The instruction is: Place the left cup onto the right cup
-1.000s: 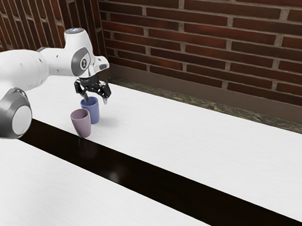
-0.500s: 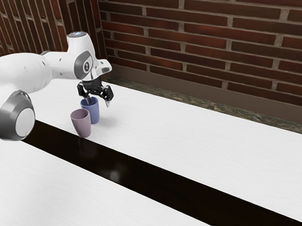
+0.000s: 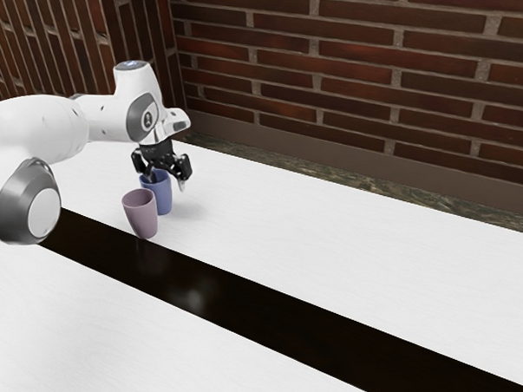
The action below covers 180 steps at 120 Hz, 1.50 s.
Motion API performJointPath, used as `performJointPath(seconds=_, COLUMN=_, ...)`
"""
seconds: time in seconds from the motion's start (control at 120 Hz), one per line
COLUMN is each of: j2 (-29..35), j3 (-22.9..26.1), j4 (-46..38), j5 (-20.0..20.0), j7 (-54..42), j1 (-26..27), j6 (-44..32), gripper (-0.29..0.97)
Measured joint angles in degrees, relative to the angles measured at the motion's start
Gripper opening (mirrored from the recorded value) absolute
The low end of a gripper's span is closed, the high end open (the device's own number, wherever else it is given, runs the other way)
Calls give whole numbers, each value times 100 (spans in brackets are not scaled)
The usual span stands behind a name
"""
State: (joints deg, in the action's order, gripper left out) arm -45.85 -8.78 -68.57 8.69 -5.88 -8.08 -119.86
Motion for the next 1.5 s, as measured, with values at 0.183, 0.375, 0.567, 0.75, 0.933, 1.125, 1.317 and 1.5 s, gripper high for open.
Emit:
performJointPath(seconds=0.183, j2=14, j3=-26, j4=-1, j5=-2, j7=-8, j1=0, j6=40, gripper=9)
performJointPath(seconds=0.375, j2=27, j3=-39, j4=-1, j5=-47, j7=-6, j1=0, j6=66, gripper=-4)
performJointPath(seconds=0.567, j2=46, j3=-44, j4=-1, j5=-82, j7=9, j1=0, j6=87, gripper=-9)
performJointPath(seconds=0.75, j2=175, j3=-66, j4=-8, j5=-121, j7=35, j1=-1, j6=157, gripper=-10)
performJointPath(seconds=0.933, j2=604, j3=-108, j4=-306, j5=-141, j7=69, j1=-16, j6=247, gripper=-10)
performJointPath(seconds=1.125, j2=1017, j3=-123, j4=-399, j5=-289, j7=133, j1=-11, j6=394, gripper=-10)
performJointPath(seconds=1.317, j2=1327, j3=-116, j4=-424, j5=-505, j7=253, j1=29, j6=647, gripper=-10)
performJointPath(seconds=1.5, j2=1828, j3=-99, j4=-858, j5=-659, j7=408, j1=159, j6=819, gripper=-10)
